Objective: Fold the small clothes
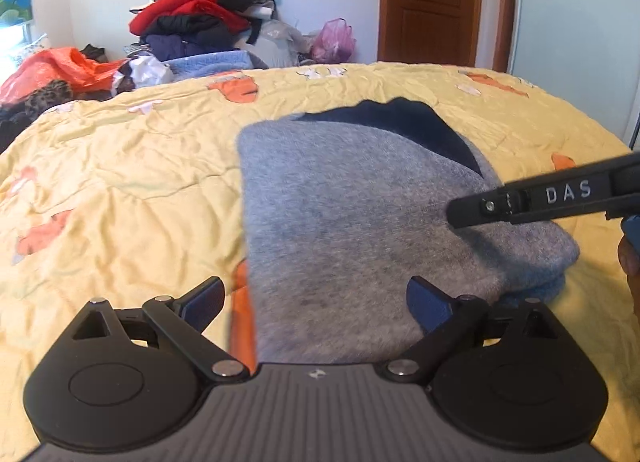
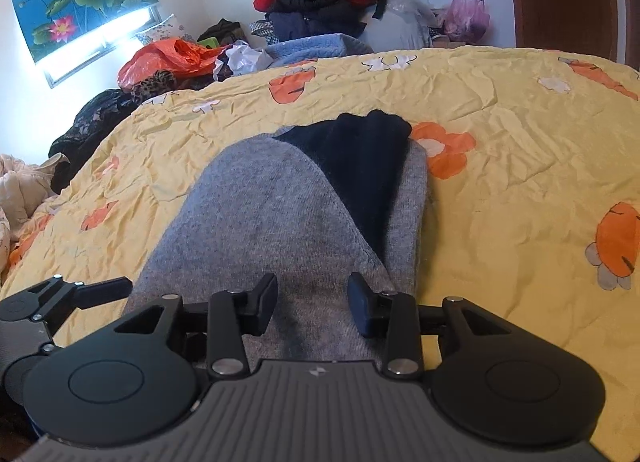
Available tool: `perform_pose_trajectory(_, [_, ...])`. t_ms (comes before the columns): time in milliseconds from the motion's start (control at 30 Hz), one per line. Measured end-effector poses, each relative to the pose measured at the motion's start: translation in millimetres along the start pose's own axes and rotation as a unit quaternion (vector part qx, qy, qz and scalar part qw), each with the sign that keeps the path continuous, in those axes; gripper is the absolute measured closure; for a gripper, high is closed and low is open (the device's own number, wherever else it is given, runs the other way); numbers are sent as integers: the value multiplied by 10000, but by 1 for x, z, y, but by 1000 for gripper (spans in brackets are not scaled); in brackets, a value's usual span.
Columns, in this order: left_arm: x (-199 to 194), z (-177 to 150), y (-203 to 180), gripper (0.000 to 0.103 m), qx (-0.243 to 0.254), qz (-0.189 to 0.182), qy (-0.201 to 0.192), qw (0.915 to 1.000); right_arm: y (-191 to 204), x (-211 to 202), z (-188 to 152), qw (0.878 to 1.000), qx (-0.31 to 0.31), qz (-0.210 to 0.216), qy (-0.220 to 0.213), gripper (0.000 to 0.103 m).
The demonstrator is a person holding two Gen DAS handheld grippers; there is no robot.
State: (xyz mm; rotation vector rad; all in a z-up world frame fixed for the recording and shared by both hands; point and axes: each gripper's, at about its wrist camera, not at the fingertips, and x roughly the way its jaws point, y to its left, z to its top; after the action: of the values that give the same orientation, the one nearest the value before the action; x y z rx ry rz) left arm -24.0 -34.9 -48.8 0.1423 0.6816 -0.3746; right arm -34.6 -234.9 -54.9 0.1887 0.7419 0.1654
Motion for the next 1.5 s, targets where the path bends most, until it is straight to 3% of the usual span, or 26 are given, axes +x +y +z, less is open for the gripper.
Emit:
perform_pose_trajectory(300, [2, -10, 3, 5, -29, 114, 179, 9998, 12, 2, -8, 9995, -214, -233, 83, 49])
perform_pose_trajectory(500, [-11, -9, 2, 5, -24, 71, 43, 10000, 16, -4, -9, 9991, -274, -288, 122, 44])
perform_pose_trajectory(633, [-33, -12, -3, 5, 313, 27, -256, 9992, 12, -18, -9, 9997, -117, -199, 8, 44])
perform_pose_trajectory(767, [-39, -25, -4, 5, 677, 263, -348, 9968, -7, -39, -12, 9995, 244, -68, -170, 44])
perform_pose_trajectory(800, [-39, -27, -2, 7, 697, 293, -334, 9966, -14, -42, -13, 9990, 402, -45, -172, 44])
perform_pose_trajectory(867, [-38, -29, 0, 34, 697, 234, -304, 9968, -25, -45, -15, 9979, 636, -7, -105, 46])
perform_pose_trajectory(900, [-36, -29, 0, 38, 711, 214, -278, 9969, -29, -46, -16, 9974, 719, 15, -57, 46])
perform_pose_trajectory(1133, [-29, -31, -16, 39, 1147, -110, -195, 9932, -31, -36, -23, 9968, 772, -12, 205, 46])
perform_pose_trajectory(1200, [-27, -32, -18, 39, 1201, -25, -240, 9925, -29, -34, -23, 9967, 749, 126, 286, 55])
perform_pose_trajectory(1233, [-26, -31, -17, 41, 1164, 5, -245, 9929, -28, -33, -24, 9968, 718, 134, 310, 64])
perform_pose_trajectory(1267, [-26, -30, -14, 55, 1117, 29, -272, 9934, -26, -32, -24, 9973, 646, 148, 321, 74])
perform_pose_trajectory(1333, [-23, -27, -9, 85, 1054, 129, -247, 9940, -24, -33, -24, 9979, 525, 228, 318, 79])
perform_pose_trajectory(1367, [-23, -26, -5, 91, 1006, 179, -255, 9944, -24, -34, -23, 9978, 518, 274, 298, 81])
perform_pose_trajectory(1500, [-39, -21, 14, 95, 708, 106, -452, 9964, -21, -55, -19, 9955, 584, 733, 169, 83])
